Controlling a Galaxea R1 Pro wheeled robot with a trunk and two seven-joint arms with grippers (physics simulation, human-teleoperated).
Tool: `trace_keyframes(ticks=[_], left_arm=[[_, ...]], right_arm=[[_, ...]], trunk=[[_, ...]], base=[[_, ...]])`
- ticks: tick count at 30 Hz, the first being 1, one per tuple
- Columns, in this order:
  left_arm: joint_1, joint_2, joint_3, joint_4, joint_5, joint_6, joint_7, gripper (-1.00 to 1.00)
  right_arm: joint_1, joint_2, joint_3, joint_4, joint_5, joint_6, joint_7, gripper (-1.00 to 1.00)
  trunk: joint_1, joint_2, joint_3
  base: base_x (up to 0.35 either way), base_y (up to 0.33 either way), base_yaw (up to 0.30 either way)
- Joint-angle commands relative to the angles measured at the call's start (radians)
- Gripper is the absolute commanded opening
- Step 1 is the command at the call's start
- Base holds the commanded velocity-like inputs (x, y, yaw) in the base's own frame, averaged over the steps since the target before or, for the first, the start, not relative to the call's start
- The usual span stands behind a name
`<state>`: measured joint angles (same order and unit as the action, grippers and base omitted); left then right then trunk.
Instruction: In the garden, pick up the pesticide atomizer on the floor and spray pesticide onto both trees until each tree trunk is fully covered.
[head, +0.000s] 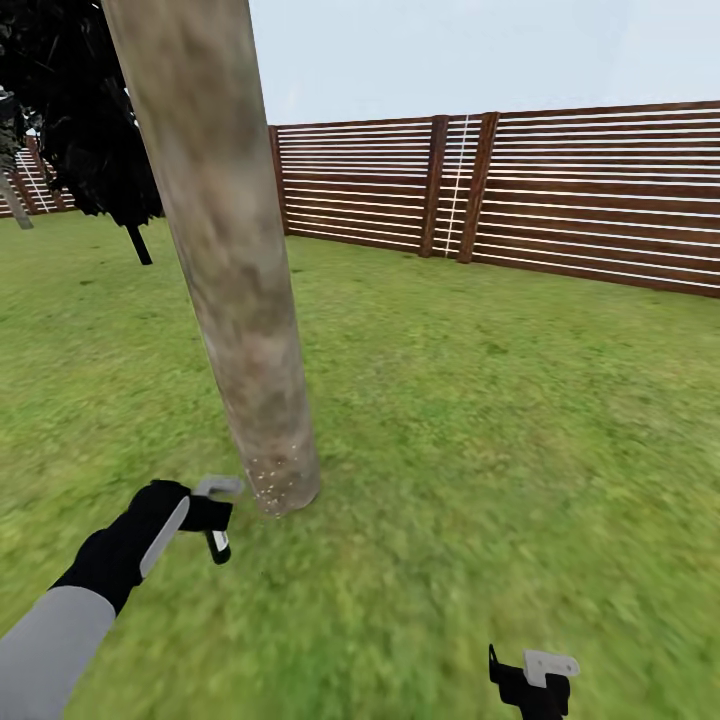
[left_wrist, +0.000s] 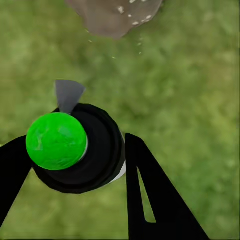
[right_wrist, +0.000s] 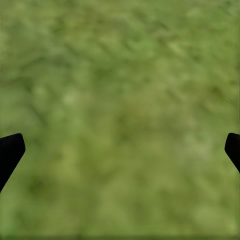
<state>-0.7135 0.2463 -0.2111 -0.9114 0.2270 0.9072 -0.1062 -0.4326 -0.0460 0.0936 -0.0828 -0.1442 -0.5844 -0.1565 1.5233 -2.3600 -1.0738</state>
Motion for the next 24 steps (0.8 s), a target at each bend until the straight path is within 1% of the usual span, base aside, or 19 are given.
trace_keyframes(ticks=[1,4,5,6,8,9,10,11,12,14,15,16,17,19,20,21,22,23,24], left_arm=[[-0.004,-0.002,-0.006,-0.005,0.004,0.003,-0.001,-1.00],[-0.007,-0.069,-0.011,-0.060,-0.002,0.063,0.002,-1.00],[-0.007,-0.078,-0.011,-0.081,-0.004,0.079,0.004,-1.00],[-0.009,-0.077,-0.007,-0.097,-0.005,0.089,0.004,-1.00],[-0.011,-0.066,-0.003,-0.106,-0.007,0.094,0.004,-1.00],[-0.013,-0.046,-0.001,-0.107,-0.007,0.095,0.004,-1.00],[-0.018,-0.031,-0.001,-0.108,-0.005,0.096,0.003,-1.00],[-0.031,-0.005,0.000,-0.108,0.001,0.098,0.002,-1.00],[-0.038,0.002,0.000,-0.108,0.004,0.098,0.001,-1.00],[-0.043,0.000,-0.005,-0.110,0.005,0.099,0.000,-1.00],[-0.044,-0.007,-0.007,-0.111,0.005,0.099,0.000,-1.00],[-0.045,-0.039,-0.010,-0.112,0.000,0.099,0.000,-1.00],[-0.046,-0.058,-0.011,-0.113,-0.002,0.099,0.000,-1.00],[-0.048,-0.066,-0.010,-0.127,-0.005,0.102,0.001,-1.00],[-0.051,-0.064,-0.009,-0.132,-0.006,0.103,0.001,-1.00],[-0.074,-0.045,-0.004,-0.133,-0.007,0.106,0.002,-1.00],[-0.091,0.014,-0.002,-0.139,0.001,0.108,0.001,-1.00],[-0.092,0.015,-0.004,-0.143,0.003,0.108,0.000,-1.00],[-0.092,0.008,-0.008,-0.146,0.003,0.108,0.000,-1.00]], right_arm=[[0.000,0.000,0.000,0.000,0.000,0.000,0.000,1.00],[0.000,0.000,0.000,0.000,0.000,0.000,0.000,1.00],[0.000,0.000,0.000,0.000,0.000,0.000,0.000,1.00],[0.000,0.000,0.000,0.000,0.000,0.000,0.000,1.00],[0.000,0.000,0.000,0.000,0.000,0.000,0.000,1.00],[0.000,0.000,0.000,0.000,0.000,0.000,0.000,1.00],[0.000,0.000,0.000,0.000,0.000,0.000,0.000,1.00],[0.000,0.000,0.000,0.000,0.000,0.000,0.000,1.00],[0.000,0.000,0.000,0.000,0.000,0.000,0.000,1.00],[0.000,0.000,0.000,0.000,0.000,0.000,0.000,1.00],[0.000,0.000,0.000,0.000,0.000,0.000,0.000,1.00],[0.000,0.000,0.000,0.000,0.000,0.000,0.000,1.00],[0.000,0.000,0.000,0.000,0.000,0.000,0.000,1.00],[0.000,0.000,0.000,0.000,0.000,0.000,0.000,1.00],[0.000,0.000,0.000,0.000,0.000,0.000,0.000,1.00],[0.000,0.000,0.000,0.000,0.000,0.000,0.000,1.00],[0.000,0.000,0.000,0.000,0.000,0.000,0.000,1.00],[0.000,0.000,0.000,0.000,0.000,0.000,0.000,1.00],[0.000,0.000,0.000,0.000,0.000,0.000,0.000,1.00]], trunk=[[0.000,0.000,0.000],[0.000,0.000,0.000],[0.000,0.000,0.000],[0.000,0.000,0.000],[0.000,0.000,0.000],[0.000,0.000,0.000],[0.000,0.000,0.000],[0.000,0.000,0.000],[0.000,0.000,0.000],[0.000,0.000,0.000],[0.000,0.000,0.000],[0.000,0.000,0.000],[0.000,0.000,0.000],[0.000,0.000,0.000],[0.000,0.000,0.000],[0.000,0.000,0.000],[0.000,0.000,0.000],[0.000,0.000,0.000],[0.000,0.000,0.000]], base=[[0.000,0.000,0.000],[0.000,0.000,0.000],[0.000,0.000,0.000],[0.000,0.000,0.000],[0.000,0.000,0.000],[0.000,0.000,0.000],[0.000,0.000,0.000],[0.000,0.000,0.000],[0.000,0.000,0.000],[0.000,0.000,0.000],[0.000,0.000,0.000],[0.000,0.000,0.000],[0.000,0.000,0.000],[0.000,0.000,0.000],[0.000,0.000,0.000],[0.000,0.000,0.000],[0.000,0.000,0.000],[0.000,0.000,0.000],[0.000,0.000,0.000]])
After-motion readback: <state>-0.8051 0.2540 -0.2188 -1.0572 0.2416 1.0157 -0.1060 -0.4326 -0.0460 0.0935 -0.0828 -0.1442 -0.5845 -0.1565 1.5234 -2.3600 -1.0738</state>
